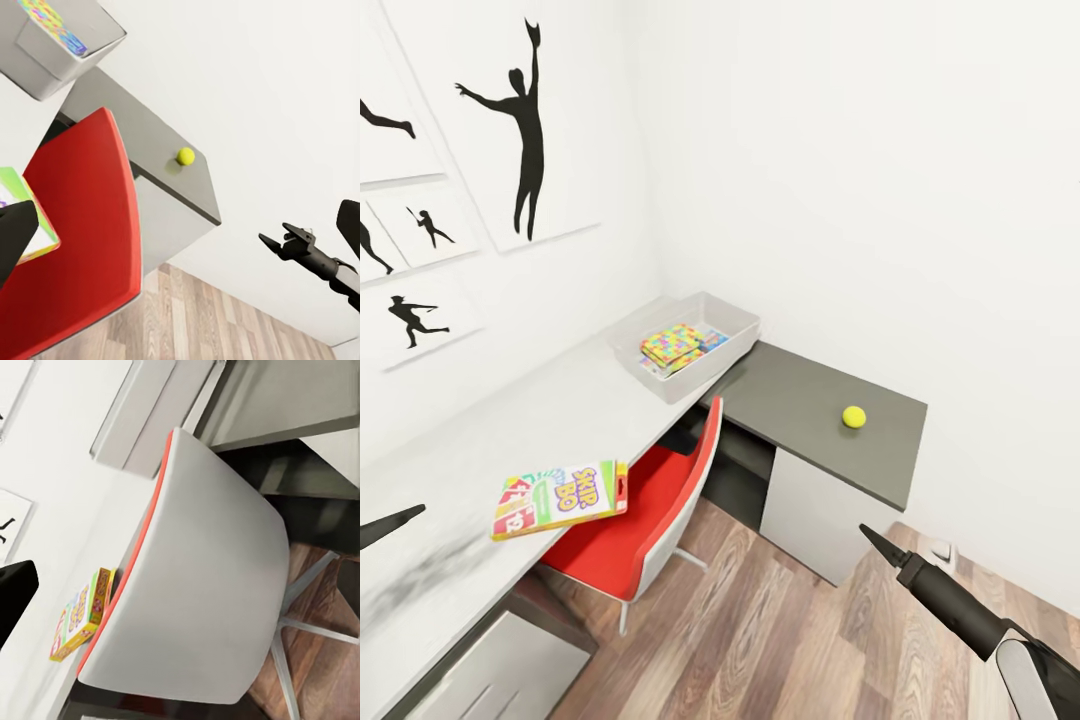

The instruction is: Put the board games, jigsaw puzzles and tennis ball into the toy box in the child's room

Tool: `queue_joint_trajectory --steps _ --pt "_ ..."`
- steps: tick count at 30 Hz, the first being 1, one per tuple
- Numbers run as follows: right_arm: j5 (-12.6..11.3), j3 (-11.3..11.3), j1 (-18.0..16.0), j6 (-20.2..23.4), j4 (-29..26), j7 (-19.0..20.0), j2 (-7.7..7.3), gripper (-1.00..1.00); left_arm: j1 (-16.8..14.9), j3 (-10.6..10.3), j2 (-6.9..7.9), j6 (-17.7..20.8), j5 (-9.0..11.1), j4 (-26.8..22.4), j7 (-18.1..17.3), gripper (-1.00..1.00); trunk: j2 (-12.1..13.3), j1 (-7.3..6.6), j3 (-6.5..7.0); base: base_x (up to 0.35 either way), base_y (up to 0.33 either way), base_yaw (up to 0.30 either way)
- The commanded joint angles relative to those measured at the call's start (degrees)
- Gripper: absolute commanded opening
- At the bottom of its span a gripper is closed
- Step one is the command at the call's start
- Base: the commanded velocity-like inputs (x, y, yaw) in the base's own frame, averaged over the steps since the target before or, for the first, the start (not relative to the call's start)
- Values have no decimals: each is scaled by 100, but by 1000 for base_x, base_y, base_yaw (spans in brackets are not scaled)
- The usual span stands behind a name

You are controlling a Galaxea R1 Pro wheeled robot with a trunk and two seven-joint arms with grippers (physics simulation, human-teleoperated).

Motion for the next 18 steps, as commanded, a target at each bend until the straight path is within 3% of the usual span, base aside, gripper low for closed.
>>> queue_joint_trajectory --steps 1,7,18 --pt "-38 -5 -4 44 0 7 -3 100 -4 2 1 61 -6 -1 -24 100 -10 4 0 89 -56 0" --pt "-41 -4 -4 44 0 15 -10 100 -4 -3 0 61 -5 -1 -24 100 -10 4 57 91 -87 0" --pt "-35 -1 -4 44 0 21 -11 100 -4 -5 1 61 -4 -1 -24 100 -10 4 162 87 -216 0"
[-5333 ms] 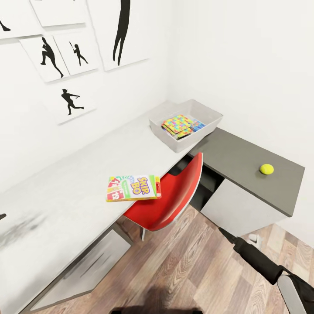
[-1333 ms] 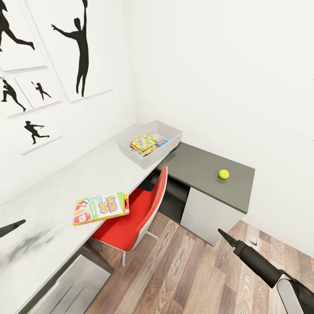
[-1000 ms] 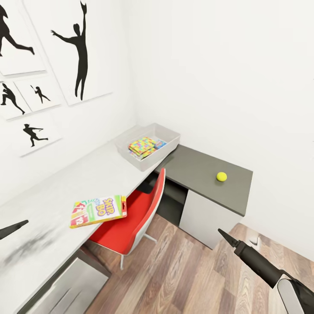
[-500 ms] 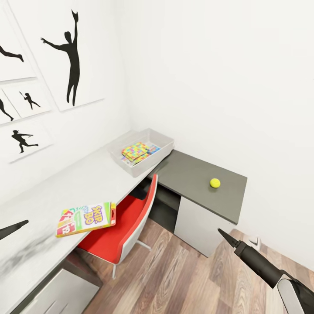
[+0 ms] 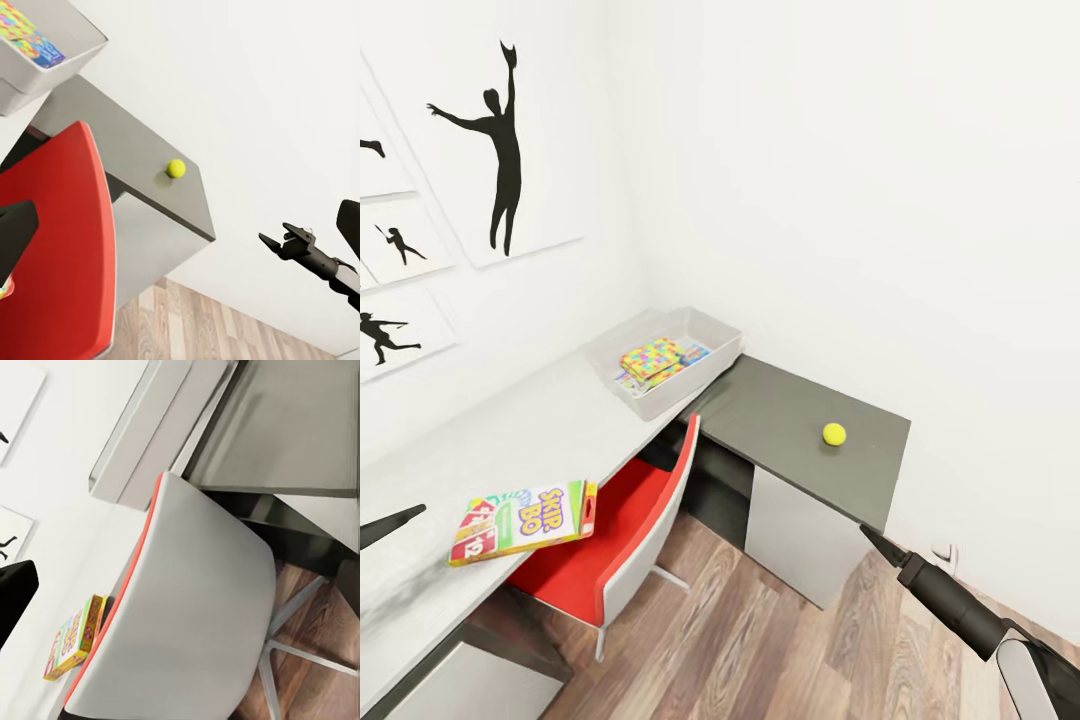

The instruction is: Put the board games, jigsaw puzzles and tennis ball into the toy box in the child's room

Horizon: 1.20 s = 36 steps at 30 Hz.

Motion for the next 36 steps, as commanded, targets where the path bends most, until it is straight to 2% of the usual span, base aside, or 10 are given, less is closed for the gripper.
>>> queue_joint_trajectory --steps 1,17,36 --pt "-37 -4 -4 44 1 5 -1 100 -5 2 1 61 -6 -2 -24 100 -10 4 -1 46 -129 0" --pt "-24 -3 -4 44 1 6 16 100 -5 10 2 61 -6 -2 -24 100 -10 4 152 11 -85 0" --pt "-3 -3 -4 44 1 6 23 100 -5 10 4 61 -3 -2 -24 100 -10 4 334 14 -206 0"
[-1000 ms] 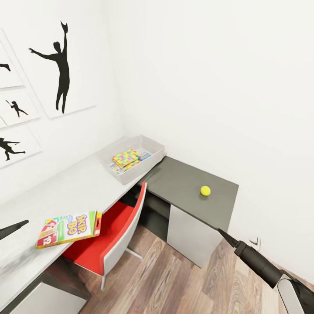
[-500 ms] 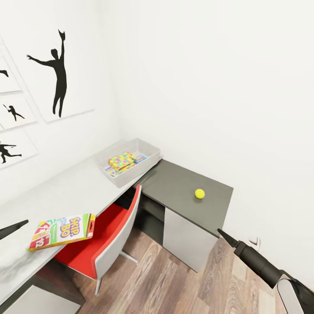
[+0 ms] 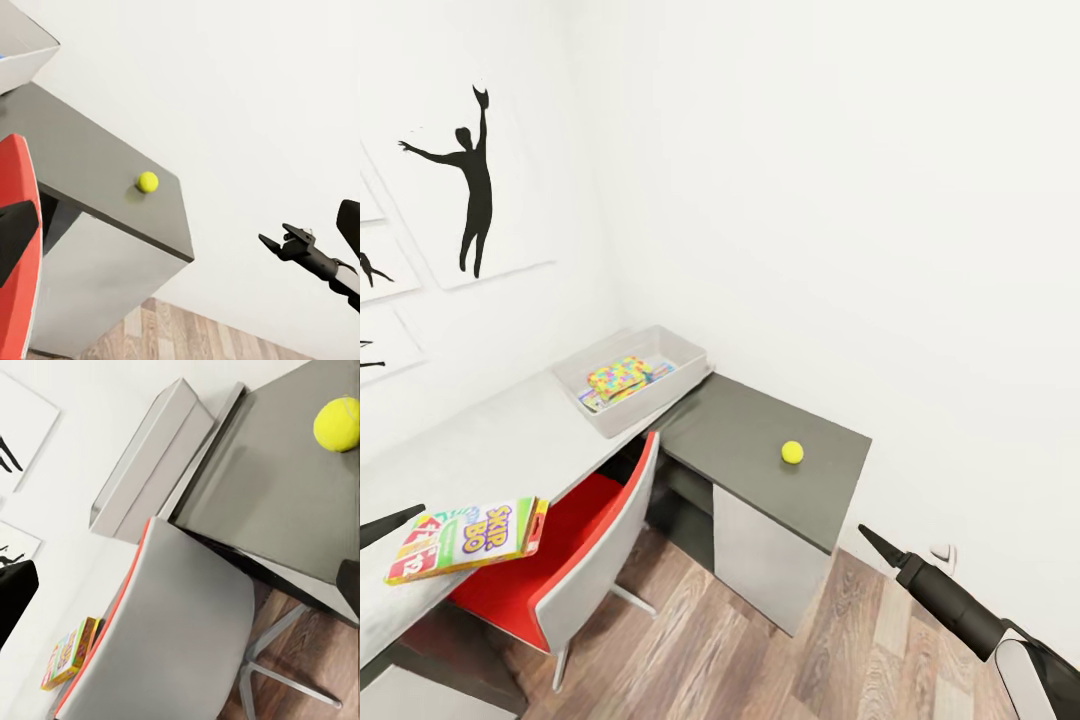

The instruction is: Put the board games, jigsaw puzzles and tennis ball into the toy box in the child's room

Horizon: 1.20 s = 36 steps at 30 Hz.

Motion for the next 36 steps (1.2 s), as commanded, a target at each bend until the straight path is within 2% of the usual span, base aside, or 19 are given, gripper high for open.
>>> queue_joint_trajectory --steps 1,17,36 --pt "-36 -3 -5 44 2 6 0 100 -4 2 1 61 -7 -4 -23 100 -10 4 -1 110 -248 0" --pt "-6 -3 -5 44 2 6 2 100 -4 2 -1 63 -5 -4 -23 100 -10 4 152 61 -72 0" --pt "-2 6 -5 35 -4 5 6 100 -4 2 0 69 -3 -4 -23 100 -10 4 333 153 -21 0"
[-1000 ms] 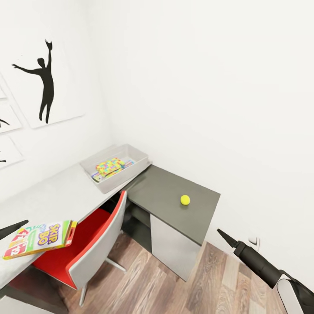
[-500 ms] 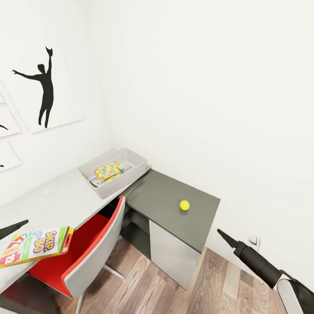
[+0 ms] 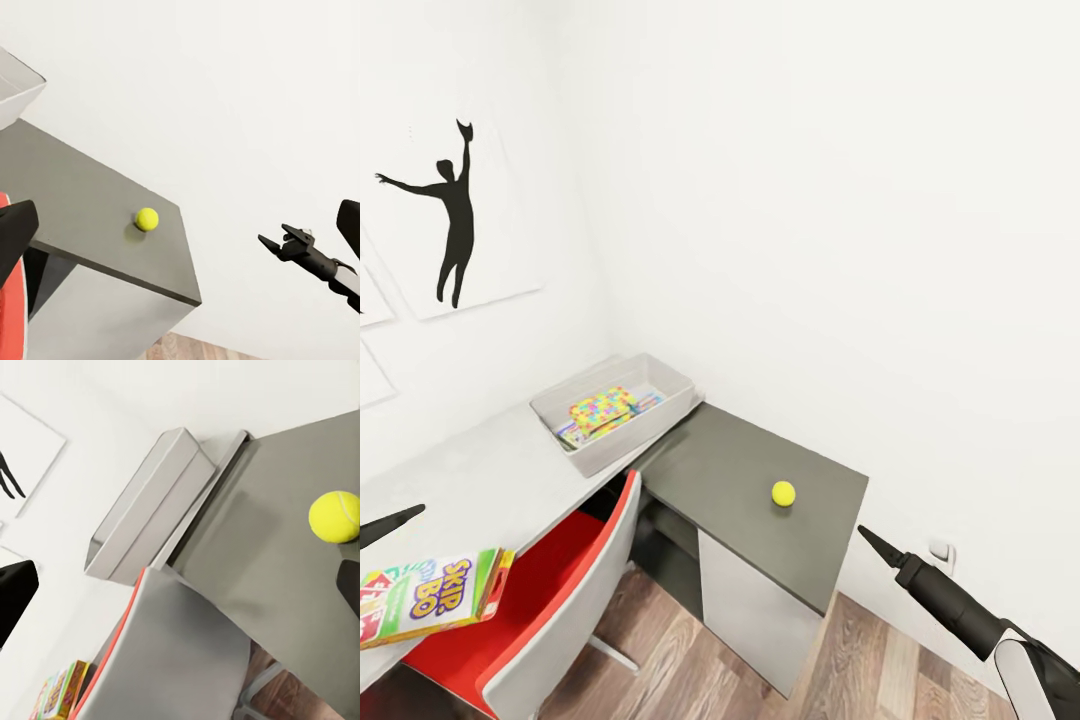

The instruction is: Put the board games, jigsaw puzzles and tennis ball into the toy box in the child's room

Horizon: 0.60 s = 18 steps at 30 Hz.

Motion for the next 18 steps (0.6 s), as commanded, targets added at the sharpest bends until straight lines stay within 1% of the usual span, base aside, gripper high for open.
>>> queue_joint_trajectory --steps 1,7,18 --pt "-37 -4 -5 45 -4 5 1 100 -5 1 1 61 -7 0 -25 100 -11 5 -2 120 -2 0" --pt "-37 0 -5 46 -39 0 -3 100 -5 1 0 57 -6 0 -25 100 -11 5 28 55 -1 0" --pt "-37 20 -5 53 -67 -20 -4 100 -5 1 0 57 -6 0 -25 100 -11 5 34 5 0 0"
